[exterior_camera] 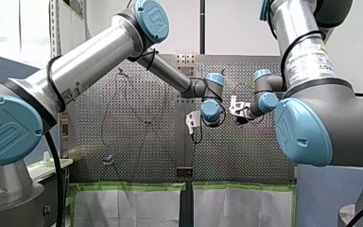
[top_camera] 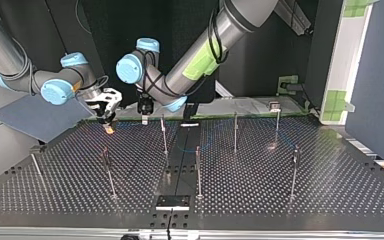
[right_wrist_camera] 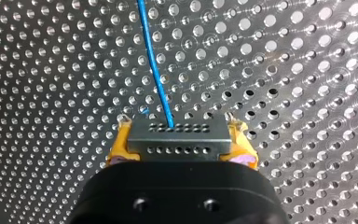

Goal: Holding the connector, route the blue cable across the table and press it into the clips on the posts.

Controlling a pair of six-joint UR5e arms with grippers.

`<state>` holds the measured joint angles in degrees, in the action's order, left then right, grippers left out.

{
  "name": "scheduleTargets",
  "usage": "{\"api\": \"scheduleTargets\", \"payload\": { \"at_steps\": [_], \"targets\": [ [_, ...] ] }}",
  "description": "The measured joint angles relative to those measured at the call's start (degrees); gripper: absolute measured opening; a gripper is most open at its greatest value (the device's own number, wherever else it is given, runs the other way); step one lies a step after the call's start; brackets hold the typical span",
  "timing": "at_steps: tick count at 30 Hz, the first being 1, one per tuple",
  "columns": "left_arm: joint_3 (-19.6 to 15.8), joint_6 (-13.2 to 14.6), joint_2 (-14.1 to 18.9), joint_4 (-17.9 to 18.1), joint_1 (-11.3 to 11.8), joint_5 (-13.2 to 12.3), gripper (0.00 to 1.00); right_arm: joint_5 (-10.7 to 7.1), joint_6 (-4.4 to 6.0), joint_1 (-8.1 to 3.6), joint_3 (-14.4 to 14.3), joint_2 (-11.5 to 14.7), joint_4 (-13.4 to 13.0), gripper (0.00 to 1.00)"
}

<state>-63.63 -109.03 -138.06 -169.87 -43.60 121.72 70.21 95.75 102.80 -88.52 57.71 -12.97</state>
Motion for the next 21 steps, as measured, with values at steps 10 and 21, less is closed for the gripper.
{"api": "scheduleTargets", "payload": {
  "at_steps": [10, 21],
  "targets": [
    [3.6, -0.76, -3.29, -2.02, -0.41, 1.21, 1.0, -0.49, 0.16, -0.17, 0.04, 0.0, -0.04, 0.0],
    [9.05, -1.44, -8.73, -6.38, -0.23, 1.61, 1.0, -0.51, 0.16, -0.18, 0.05, 0.0, -0.12, 0.0]
  ]
}}
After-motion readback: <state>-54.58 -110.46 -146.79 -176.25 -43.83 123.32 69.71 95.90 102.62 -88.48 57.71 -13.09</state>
